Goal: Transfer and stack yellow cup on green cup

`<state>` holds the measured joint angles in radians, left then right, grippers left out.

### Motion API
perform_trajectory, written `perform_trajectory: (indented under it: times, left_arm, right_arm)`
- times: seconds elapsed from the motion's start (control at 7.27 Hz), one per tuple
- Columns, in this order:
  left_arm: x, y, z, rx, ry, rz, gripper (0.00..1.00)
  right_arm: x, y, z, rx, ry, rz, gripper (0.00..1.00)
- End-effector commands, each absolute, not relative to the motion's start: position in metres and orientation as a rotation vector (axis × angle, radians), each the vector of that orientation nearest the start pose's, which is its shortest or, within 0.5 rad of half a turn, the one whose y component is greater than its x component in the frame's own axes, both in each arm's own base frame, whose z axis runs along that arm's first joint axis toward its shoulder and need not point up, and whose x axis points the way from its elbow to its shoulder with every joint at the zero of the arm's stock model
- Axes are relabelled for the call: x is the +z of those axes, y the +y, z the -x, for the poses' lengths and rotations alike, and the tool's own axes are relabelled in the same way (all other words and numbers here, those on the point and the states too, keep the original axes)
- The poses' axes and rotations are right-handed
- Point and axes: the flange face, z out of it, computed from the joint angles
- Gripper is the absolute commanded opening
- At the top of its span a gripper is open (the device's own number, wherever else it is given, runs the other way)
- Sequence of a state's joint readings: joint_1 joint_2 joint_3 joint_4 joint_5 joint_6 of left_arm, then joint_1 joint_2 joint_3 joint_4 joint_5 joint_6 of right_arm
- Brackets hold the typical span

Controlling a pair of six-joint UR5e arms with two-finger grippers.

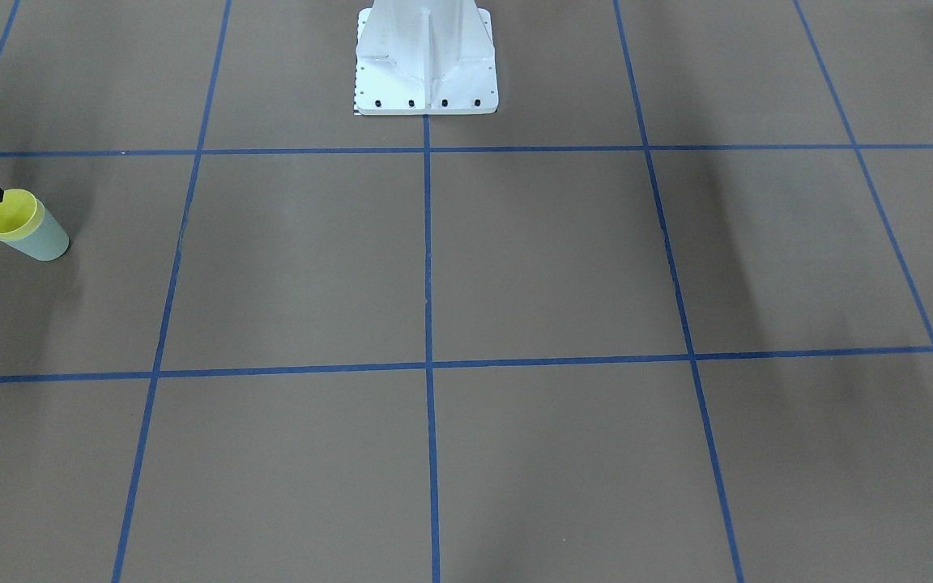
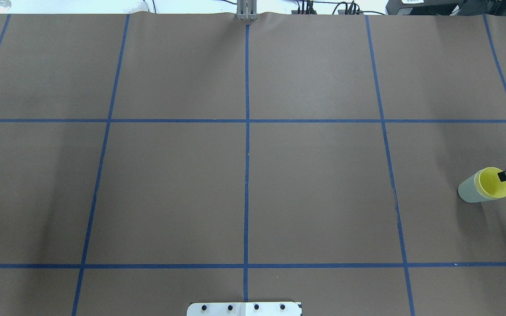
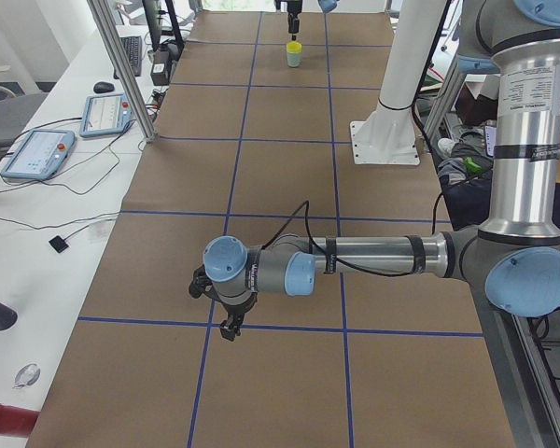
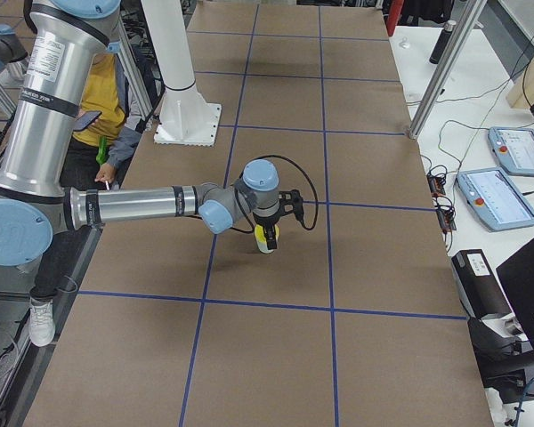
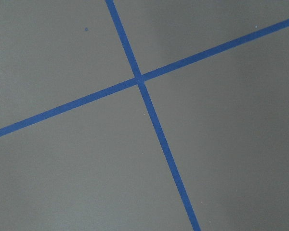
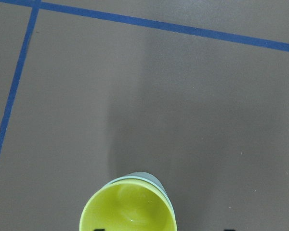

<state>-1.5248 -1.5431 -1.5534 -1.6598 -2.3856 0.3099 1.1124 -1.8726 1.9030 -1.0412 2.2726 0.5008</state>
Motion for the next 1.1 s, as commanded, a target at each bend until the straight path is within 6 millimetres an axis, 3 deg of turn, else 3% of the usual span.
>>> perform_trajectory:
  times: [0.0, 0.14, 0.41, 0.69, 0.83, 0.96]
  left_arm:
    - [0.667, -0.485, 0.038, 0.355, 0.807, -0.153, 1.00]
    - [0.660, -0.486, 0.038, 0.356, 0.804, -0.156, 1.00]
    - [0.654, -0.485, 0.045, 0.346, 0.802, -0.169, 1.00]
    - [0.660, -0.479, 0.045, 0.341, 0.802, -0.157, 1.00]
    - [0.669, -0.468, 0.046, 0.336, 0.806, -0.146, 1.00]
    - [0.669, -0.468, 0.046, 0.336, 0.804, -0.147, 1.00]
  right_arm:
    - [0.589, -0.379, 0.097, -0.115, -0.838, -0.132, 1.00]
    - [0.609, -0.374, 0.083, -0.072, -0.820, -0.110, 1.00]
    - [0.643, -0.367, 0.033, 0.068, -0.788, -0.092, 1.00]
    - [0.697, -0.352, -0.018, 0.048, -0.738, -0.117, 1.00]
    - [0.711, -0.346, -0.043, -0.012, -0.723, -0.160, 1.00]
    - [0.708, -0.345, -0.056, 0.002, -0.734, -0.179, 1.00]
